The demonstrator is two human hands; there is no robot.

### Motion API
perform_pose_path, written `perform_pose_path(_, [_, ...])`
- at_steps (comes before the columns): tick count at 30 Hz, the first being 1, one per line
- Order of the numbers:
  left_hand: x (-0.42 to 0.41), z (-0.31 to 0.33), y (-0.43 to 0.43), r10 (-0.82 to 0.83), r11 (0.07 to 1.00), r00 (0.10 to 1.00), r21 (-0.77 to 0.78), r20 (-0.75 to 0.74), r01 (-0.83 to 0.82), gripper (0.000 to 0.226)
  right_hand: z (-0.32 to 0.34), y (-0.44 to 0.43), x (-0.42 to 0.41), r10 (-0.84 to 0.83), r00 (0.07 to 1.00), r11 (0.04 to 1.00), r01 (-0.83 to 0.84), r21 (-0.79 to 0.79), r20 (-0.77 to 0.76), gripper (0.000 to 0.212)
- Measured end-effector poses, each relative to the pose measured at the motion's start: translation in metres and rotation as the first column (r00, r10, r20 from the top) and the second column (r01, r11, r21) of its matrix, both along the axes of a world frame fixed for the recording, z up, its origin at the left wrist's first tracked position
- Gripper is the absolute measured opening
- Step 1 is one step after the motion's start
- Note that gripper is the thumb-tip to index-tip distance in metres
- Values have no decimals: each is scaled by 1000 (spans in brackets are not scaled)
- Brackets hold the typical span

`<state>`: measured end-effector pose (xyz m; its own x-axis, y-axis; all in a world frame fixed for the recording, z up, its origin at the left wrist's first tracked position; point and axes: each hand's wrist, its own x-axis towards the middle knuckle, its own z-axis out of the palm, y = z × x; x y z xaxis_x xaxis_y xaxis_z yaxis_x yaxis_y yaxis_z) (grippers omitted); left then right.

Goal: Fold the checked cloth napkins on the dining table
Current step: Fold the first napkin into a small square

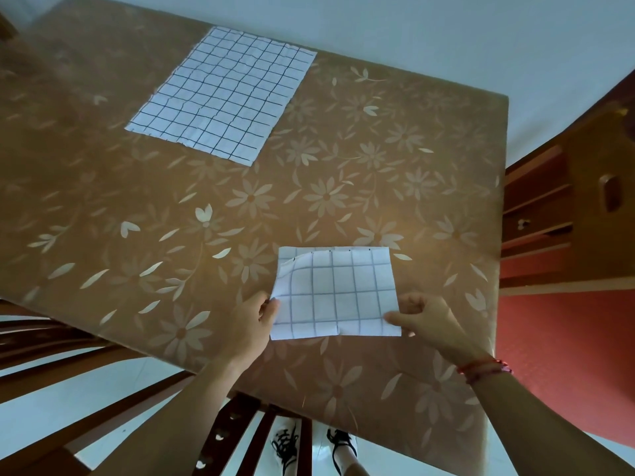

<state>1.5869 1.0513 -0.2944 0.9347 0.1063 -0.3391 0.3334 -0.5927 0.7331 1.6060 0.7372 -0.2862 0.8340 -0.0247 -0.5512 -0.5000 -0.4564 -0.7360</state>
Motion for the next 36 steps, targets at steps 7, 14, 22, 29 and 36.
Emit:
perform_pose_path(7, [-3, 10, -3, 80, 982, 993, -165, -86, -94, 35, -8, 4, 0, -115, 993, 991, 116, -68, 25, 22])
perform_pose_path(14, [-6, 13, -4, 95, 981, 994, -167, -48, -101, 45, -11, 7, -2, -162, 985, 976, 168, -142, 52, 18])
perform_pose_path(22, [-7, 4, -4, 71, 995, 997, -71, -16, -71, 44, -11, 9, -7, -118, 990, 957, 133, -258, 71, 23])
perform_pose_path(29, [-16, -5, 1, -67, 987, 992, 150, 104, 51, 41, -14, 8, -9, -98, 990, 958, 121, -262, 97, 25])
perform_pose_path(36, [-43, 1, -20, -529, 813, 820, 409, 219, 415, 37, -3, 34, -27, 182, 911, 852, 42, -522, 371, 33])
